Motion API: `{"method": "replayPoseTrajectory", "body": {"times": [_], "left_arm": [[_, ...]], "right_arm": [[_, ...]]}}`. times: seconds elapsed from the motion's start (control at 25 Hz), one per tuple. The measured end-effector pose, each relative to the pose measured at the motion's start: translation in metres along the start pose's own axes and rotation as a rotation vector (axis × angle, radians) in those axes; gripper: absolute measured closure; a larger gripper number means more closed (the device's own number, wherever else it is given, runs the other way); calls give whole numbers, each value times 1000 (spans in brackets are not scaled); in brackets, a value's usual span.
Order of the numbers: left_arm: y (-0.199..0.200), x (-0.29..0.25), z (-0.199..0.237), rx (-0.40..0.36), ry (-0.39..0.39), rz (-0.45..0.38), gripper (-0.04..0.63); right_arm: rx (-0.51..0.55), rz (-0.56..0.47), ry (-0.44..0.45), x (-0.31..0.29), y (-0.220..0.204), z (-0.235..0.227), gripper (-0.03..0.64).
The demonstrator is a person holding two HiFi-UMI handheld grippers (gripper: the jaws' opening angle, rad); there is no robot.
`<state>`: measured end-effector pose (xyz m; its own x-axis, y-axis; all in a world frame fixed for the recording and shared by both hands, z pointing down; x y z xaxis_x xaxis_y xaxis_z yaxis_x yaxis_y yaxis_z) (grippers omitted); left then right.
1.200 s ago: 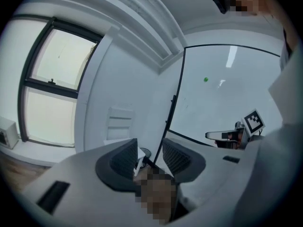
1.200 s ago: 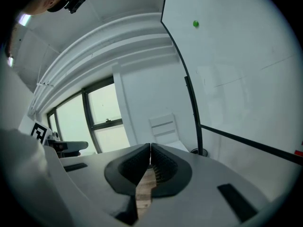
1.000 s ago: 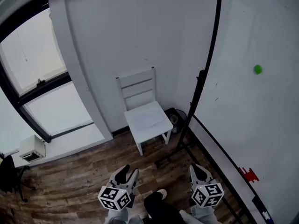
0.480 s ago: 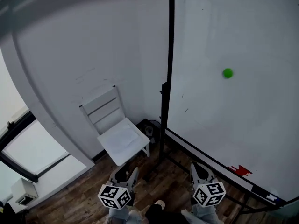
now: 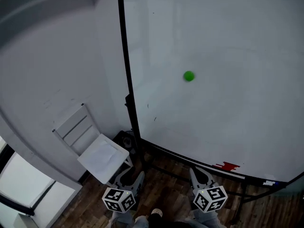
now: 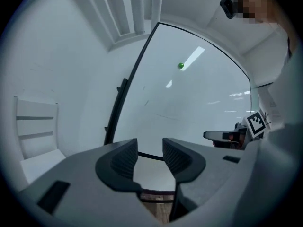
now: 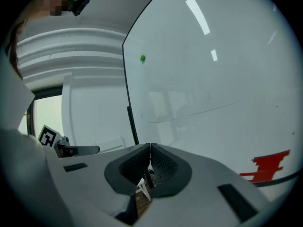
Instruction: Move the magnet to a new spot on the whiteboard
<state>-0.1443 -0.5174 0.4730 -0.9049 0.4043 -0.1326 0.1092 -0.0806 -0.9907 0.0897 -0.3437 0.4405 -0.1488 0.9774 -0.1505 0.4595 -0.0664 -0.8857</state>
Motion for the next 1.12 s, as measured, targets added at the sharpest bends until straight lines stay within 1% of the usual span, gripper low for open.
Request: {"method": "replayPoseTrajectory", "body": {"times": [0.2, 0.4, 0.56, 0.76, 0.96, 1.12], "left_arm": [[5, -39, -30, -25, -147, -5, 434], [12, -66, -53, -45, -252, -18, 434], [20, -85, -66, -70, -312, -46, 434], [38, -106, -74, -96, -335, -107, 434], [68, -117, -72, -147, -313, -183, 434], [105, -124, -67, -209, -291, -267, 434]], "right_arm": [[-13, -34, -88, 26, 3, -16, 589], [-41, -91, -153, 52, 9, -23, 589], [-12, -124, -187, 61, 15, -26, 589], [36, -178, -200, 63, 28, -26, 589], [104, -224, -185, 60, 50, -21, 589], [168, -268, -166, 56, 72, -17, 589]]}}
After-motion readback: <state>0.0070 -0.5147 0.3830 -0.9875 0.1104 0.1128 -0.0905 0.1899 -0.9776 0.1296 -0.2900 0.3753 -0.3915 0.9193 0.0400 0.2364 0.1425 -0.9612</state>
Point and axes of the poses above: the fingertips, and each gripper's own axes: x backward along the fingers, z to its left, y out of its top, the point moved 8 cm from there along x, backward along the fingers, and after that the axes turned 15 degrees about -x, right-handed, at the moved point
